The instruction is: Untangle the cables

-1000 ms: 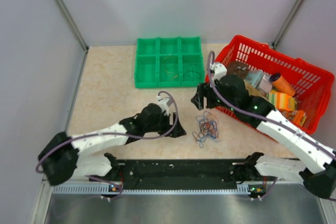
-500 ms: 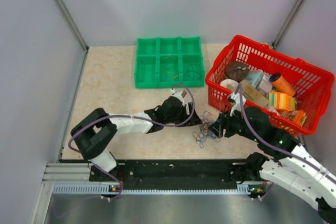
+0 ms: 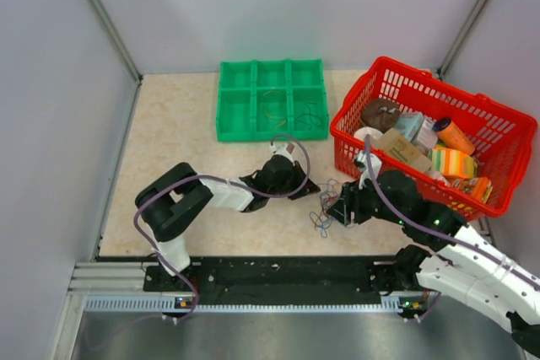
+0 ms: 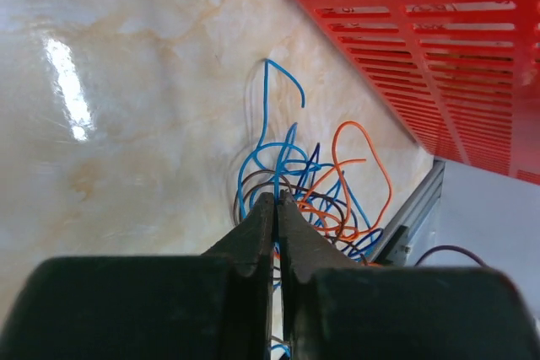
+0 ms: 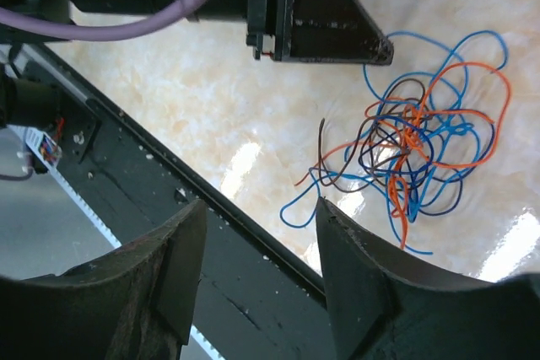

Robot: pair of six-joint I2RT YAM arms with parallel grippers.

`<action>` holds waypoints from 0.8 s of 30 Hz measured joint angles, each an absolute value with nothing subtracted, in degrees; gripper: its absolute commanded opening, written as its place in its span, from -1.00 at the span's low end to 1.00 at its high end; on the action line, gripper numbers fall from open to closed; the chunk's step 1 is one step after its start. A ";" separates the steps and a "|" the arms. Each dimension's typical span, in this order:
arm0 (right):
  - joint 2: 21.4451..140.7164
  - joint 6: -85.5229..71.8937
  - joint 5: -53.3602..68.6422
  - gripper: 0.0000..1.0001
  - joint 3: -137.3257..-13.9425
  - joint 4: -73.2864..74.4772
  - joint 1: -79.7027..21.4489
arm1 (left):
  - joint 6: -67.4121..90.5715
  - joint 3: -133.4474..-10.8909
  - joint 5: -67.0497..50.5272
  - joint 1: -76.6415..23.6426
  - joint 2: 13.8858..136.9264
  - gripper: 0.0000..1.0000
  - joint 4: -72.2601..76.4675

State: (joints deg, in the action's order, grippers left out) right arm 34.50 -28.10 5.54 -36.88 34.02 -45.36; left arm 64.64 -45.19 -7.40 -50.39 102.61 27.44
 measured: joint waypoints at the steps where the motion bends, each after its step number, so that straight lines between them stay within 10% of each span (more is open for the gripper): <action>1: 35.44 -28.10 5.89 0.15 -36.53 33.54 -45.65 | 64.31 -45.06 -7.01 -50.39 102.37 -1.00 27.68; 24: 71.77 -27.73 -4.16 0.34 -49.76 14.46 -54.22 | 46.74 -34.76 9.10 -48.95 40.32 -1.00 -4.12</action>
